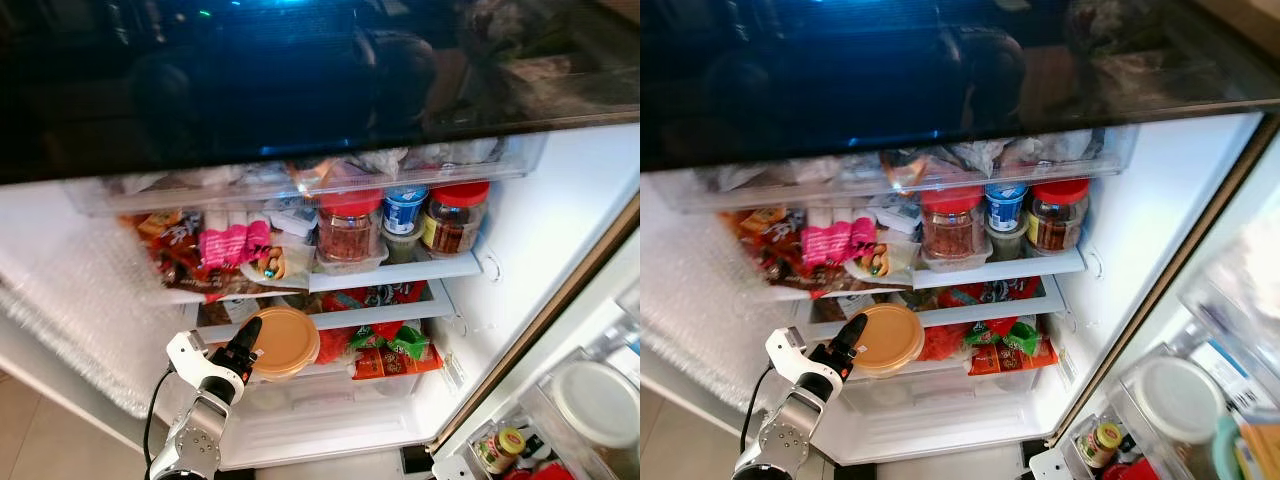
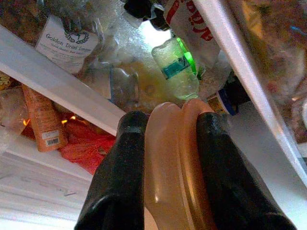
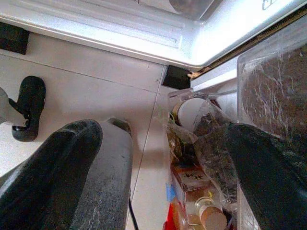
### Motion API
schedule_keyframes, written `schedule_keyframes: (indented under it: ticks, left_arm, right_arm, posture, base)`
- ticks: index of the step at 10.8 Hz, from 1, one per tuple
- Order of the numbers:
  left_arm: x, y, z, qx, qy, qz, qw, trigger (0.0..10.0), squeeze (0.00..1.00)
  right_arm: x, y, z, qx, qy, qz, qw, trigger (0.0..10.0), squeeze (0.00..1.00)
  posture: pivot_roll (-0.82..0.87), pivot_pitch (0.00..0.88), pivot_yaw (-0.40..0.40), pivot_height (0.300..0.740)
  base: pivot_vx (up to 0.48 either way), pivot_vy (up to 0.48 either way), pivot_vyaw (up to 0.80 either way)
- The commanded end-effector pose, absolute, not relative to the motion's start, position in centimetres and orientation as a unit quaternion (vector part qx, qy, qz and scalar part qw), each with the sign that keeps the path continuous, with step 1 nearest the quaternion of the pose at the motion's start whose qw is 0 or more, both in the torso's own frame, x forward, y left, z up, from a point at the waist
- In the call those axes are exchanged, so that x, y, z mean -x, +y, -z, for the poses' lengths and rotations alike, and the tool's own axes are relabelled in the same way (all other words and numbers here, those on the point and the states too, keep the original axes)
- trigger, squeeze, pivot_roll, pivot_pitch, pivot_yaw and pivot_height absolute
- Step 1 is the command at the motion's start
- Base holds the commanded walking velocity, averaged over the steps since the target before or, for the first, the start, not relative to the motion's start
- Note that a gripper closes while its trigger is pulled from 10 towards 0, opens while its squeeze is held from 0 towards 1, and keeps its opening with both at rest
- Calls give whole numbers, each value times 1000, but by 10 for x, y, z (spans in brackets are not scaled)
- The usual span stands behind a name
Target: Restocking fridge
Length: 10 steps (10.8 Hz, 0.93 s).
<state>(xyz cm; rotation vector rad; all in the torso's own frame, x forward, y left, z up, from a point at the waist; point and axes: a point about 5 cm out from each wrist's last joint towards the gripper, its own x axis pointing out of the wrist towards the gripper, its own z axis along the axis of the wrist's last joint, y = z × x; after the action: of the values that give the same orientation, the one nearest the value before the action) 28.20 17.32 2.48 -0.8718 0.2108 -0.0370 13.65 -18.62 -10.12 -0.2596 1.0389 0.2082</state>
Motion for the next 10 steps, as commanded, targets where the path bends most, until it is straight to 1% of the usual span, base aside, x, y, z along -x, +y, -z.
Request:
schedule_keyframes:
  ticks: [1,3,8,9,10]
  left_arm:
    - [-285,176,-28,416,96,13,904,10000,0]
    - [-286,175,-29,417,95,15,904,10000,0]
    - [-288,177,-30,415,92,10,905,10000,0]
    - [-288,177,-30,415,91,9,905,10000,0]
    - [-289,178,-31,414,89,8,906,10000,0]
  right_arm:
    - [-112,-184,110,119,534,-105,831,10000,0]
    - [-112,-184,110,118,531,-100,834,10000,0]
    - [-113,-184,109,111,527,-100,837,10000,0]
    - [-112,-184,110,118,535,-105,830,10000,0]
    - [-114,-183,109,110,525,-106,837,10000,0]
  posture:
    - [-99,46,36,695]
    - [-93,43,36,666]
    - [-94,55,33,666]
    - [-96,57,32,666]
    - [-94,58,30,651]
  base:
    - [0,0,0]
    - [0,0,0]
    - [0,0,0]
    - [0,0,0]
    - [0,0,0]
